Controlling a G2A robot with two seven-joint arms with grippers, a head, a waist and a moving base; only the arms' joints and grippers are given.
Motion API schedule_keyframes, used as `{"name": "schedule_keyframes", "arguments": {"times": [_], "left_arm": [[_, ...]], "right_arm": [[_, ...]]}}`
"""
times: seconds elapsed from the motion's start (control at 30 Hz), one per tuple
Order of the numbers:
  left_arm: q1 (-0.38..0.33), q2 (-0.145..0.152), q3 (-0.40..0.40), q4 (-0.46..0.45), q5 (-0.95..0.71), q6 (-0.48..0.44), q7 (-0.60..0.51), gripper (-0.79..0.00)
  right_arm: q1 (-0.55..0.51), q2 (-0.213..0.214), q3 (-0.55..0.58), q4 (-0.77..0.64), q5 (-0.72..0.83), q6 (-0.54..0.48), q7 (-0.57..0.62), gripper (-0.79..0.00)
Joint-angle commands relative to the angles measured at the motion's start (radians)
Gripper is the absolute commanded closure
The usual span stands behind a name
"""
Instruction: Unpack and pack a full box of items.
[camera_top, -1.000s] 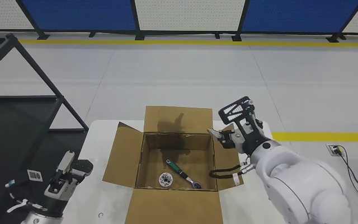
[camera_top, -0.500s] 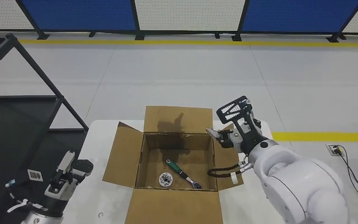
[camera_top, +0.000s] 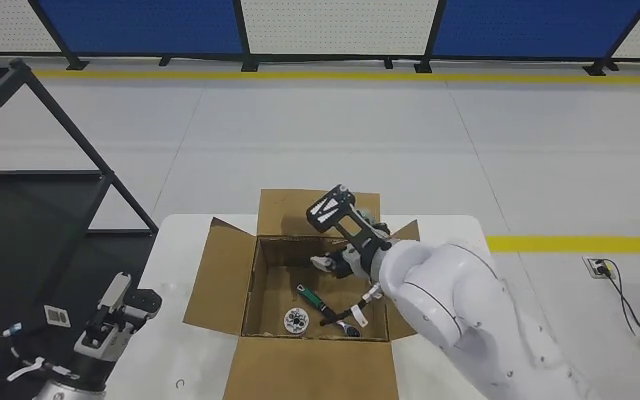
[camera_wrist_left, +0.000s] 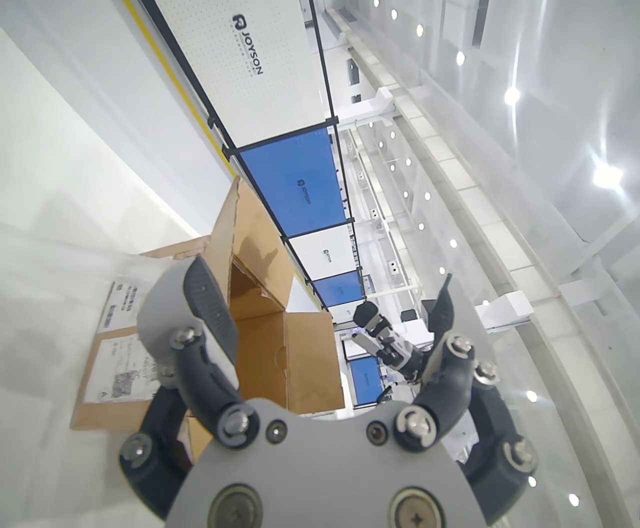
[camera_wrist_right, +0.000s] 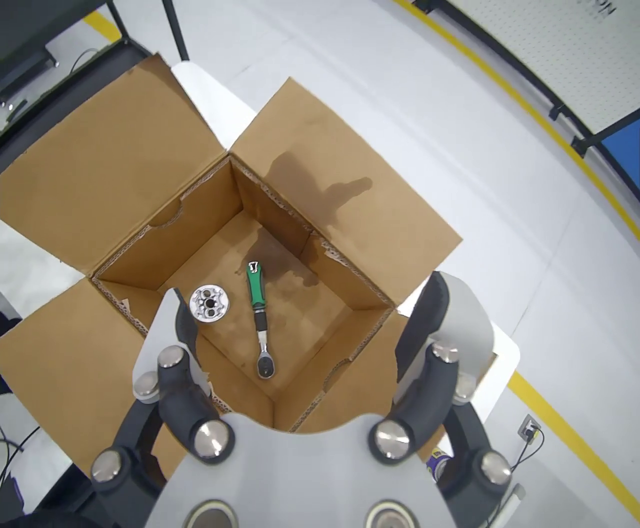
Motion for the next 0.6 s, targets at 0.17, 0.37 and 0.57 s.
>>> {"name": "schedule_keyframes", "arguments": {"times": [0.17,0.37,0.57], "left_arm": [[0.016,0.001,-0.03,0.013,-0.049,0.01,0.015,-0.785],[0.016,0.001,-0.03,0.013,-0.049,0.01,0.015,-0.785],[0.016,0.001,-0.03,0.013,-0.049,0.01,0.015,-0.785]], "right_arm": [[0.069,-0.031,-0.062,0.107,0.071,0.053,0.03,-0.785],[0.069,-0.031,-0.062,0.107,0.071,0.053,0.03,-0.785],[0.065,-0.031,-0.063,0.107,0.071,0.05,0.023,-0.785]]}}
